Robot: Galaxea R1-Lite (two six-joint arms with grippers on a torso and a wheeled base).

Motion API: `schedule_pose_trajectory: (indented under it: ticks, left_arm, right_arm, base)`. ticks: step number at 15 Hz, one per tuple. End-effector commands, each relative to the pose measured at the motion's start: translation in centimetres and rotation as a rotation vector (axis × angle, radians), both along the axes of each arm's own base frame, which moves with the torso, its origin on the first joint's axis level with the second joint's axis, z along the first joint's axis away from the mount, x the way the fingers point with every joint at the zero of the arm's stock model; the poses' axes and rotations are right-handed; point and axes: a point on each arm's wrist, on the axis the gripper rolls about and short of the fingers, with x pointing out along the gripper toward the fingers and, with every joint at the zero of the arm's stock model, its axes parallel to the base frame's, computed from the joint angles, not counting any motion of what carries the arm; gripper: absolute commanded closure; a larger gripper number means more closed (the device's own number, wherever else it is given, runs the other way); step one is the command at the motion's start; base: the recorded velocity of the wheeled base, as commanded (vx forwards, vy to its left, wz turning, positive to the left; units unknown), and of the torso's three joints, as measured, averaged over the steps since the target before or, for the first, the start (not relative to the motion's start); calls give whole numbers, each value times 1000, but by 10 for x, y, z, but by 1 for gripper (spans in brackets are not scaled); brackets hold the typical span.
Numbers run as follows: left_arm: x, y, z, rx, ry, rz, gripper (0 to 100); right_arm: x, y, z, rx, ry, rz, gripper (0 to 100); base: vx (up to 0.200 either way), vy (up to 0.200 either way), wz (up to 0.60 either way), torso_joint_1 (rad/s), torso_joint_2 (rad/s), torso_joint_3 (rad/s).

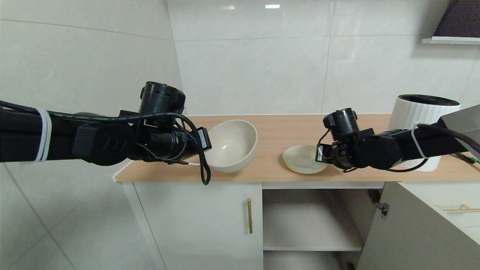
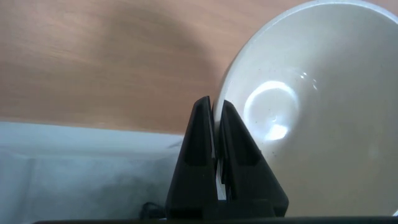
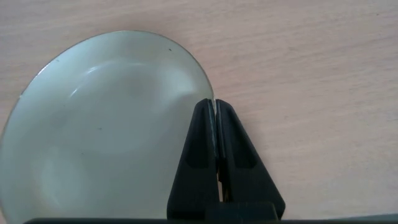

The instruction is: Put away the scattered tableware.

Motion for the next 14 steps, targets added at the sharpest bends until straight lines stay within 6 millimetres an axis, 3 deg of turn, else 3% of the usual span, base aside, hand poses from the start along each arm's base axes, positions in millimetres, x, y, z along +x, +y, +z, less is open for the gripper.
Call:
schedule_pose_trajectory:
  ticks: [1,4,5,11,14]
  left_arm:
    - [-15,6,2,36,-1,-22,100]
    - [-31,12,1,64,8,-42,100]
    - [-40,13,-1,78,18,-56,100]
    - [-76,21,-10,118,57,-115,100]
    - [-83,21,-5,50,61,-196,100]
  right_arm:
    - [-8,-3,8,6,-8,2,100]
    - [-28,-1,23,48,-14,60,100]
    - [-42,-1,29,76,-9,86,100]
    - [-93,-18,46,62,16,171,100]
    - [-113,-26,33,74,84,225,100]
  base:
    - [0,0,0,0,0,0]
    - [0,0,0,0,0,0]
    - [0,0,0,0,0,0]
    - [0,0,0,0,0,0]
    - [0,0,0,0,0,0]
